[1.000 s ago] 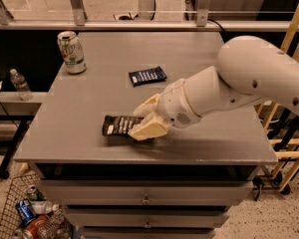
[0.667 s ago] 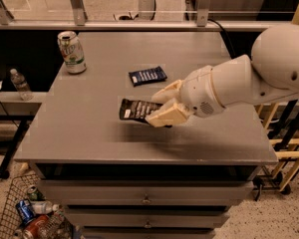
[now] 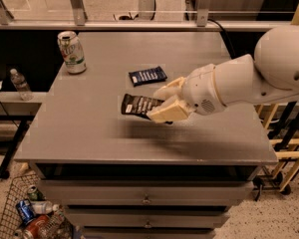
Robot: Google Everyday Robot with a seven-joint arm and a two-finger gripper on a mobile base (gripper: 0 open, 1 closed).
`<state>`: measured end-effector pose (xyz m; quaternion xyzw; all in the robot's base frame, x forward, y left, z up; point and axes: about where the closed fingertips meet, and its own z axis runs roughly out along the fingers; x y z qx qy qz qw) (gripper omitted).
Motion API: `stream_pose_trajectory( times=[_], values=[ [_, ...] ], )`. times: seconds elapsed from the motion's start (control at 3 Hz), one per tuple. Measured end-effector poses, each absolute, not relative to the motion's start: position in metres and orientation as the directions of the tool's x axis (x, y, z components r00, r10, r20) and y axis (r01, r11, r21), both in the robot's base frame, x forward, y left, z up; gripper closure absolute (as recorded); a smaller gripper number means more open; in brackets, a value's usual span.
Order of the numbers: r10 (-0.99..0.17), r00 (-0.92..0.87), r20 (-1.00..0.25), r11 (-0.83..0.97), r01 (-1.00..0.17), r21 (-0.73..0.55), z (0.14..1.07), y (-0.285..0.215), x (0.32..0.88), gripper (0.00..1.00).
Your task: Move rxbar chocolate near rxbar blueberry
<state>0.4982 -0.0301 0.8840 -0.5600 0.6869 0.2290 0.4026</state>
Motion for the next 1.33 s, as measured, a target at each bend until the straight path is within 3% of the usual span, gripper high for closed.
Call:
stream_pose_trajectory(
  times=[1.33],
  values=[
    [-0.558,-0.123,-0.821,0.466,-0.865,-0.187,0.872,-0.082,0.635,1.0]
  ],
)
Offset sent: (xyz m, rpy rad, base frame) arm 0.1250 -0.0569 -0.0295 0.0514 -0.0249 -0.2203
